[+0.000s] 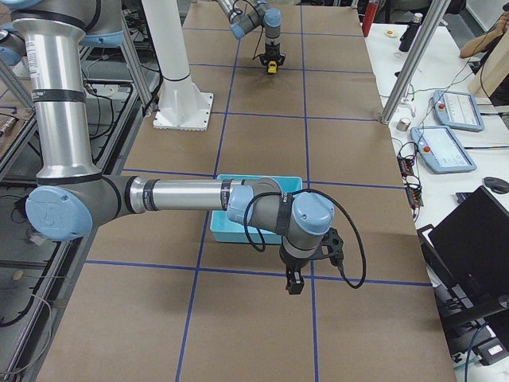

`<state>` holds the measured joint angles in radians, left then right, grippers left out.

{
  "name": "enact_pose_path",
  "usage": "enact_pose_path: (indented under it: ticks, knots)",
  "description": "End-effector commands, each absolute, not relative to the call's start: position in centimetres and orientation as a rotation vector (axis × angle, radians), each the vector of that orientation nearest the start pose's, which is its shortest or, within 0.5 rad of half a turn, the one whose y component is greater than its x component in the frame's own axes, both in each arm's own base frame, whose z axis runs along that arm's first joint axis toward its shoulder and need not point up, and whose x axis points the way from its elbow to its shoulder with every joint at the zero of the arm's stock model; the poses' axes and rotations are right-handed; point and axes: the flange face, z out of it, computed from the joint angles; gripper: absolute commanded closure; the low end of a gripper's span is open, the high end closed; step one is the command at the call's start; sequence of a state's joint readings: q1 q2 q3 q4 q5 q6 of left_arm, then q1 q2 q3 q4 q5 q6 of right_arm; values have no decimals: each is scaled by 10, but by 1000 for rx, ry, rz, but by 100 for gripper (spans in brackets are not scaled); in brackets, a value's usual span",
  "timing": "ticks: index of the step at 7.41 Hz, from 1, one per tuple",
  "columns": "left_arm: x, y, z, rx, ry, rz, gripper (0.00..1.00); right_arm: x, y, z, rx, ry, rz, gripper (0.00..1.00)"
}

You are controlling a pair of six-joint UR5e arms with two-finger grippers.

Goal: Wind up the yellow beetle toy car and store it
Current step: 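Keep pulling the car backward along the table to wind it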

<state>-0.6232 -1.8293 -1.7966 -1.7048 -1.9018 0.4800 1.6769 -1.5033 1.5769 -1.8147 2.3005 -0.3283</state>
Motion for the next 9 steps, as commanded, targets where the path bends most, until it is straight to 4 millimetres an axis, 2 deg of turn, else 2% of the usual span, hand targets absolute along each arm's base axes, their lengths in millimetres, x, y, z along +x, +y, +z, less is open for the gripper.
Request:
enact_pose_path:
  ticks: [1, 4, 9]
  knots:
    - [415, -424, 421, 585, 507, 1467, 85, 121, -495, 648, -2, -745, -149, 0]
    - [403, -418, 441, 600, 526, 1465, 85, 122, -495, 647, 0, -745, -145, 0]
    - [384, -416, 459, 618, 551, 1457, 85, 123, -495, 647, 1, -747, -143, 0]
